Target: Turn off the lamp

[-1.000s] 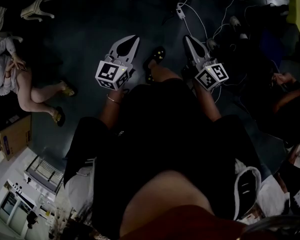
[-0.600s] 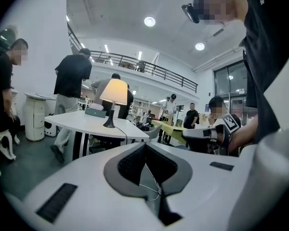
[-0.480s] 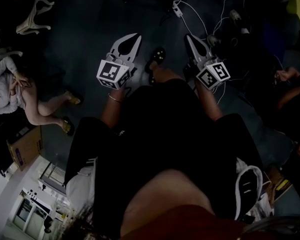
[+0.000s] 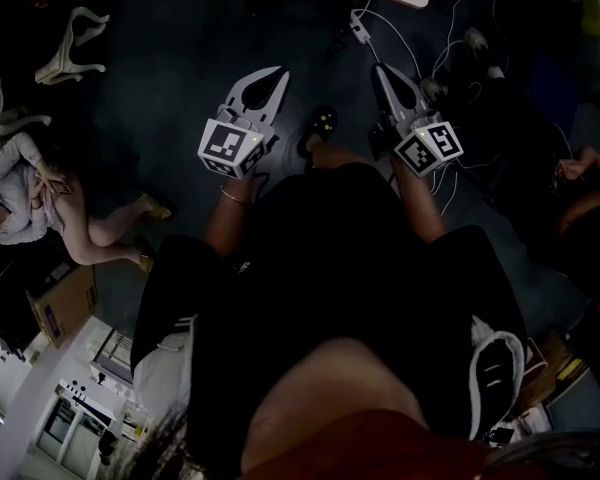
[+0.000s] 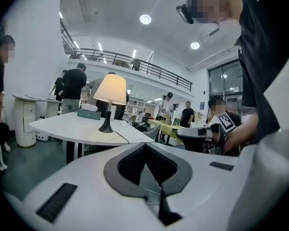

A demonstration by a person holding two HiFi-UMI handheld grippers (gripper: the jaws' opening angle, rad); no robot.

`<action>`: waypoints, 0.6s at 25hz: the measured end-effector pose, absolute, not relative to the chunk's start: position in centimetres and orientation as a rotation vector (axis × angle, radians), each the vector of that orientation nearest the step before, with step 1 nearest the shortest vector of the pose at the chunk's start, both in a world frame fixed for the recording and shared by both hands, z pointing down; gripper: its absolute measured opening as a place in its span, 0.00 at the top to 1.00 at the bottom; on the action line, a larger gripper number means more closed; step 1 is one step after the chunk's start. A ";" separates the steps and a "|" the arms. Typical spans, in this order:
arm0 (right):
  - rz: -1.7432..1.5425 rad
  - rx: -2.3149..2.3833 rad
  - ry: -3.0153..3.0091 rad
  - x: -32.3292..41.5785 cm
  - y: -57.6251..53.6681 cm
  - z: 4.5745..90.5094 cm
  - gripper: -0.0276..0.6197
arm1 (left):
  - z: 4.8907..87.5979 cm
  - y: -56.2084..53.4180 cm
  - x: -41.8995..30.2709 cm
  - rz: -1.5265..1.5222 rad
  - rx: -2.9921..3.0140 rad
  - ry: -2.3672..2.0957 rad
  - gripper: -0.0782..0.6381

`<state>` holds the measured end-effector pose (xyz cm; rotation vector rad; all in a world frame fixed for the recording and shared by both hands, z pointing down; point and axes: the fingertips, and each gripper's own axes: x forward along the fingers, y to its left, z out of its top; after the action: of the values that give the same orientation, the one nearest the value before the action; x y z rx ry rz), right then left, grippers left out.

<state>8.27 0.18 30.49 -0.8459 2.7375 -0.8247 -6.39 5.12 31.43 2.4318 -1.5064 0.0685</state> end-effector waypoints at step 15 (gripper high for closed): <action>-0.772 -1.017 2.652 10.4 -3.6 31.7 0.95 | 32.2 -1.6 -5.5 0.084 2.523 -1.356 0.88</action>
<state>10.45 -3.63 31.71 -1.0166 2.6525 -0.7717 -5.47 -1.64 32.20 2.5232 -1.3559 0.0836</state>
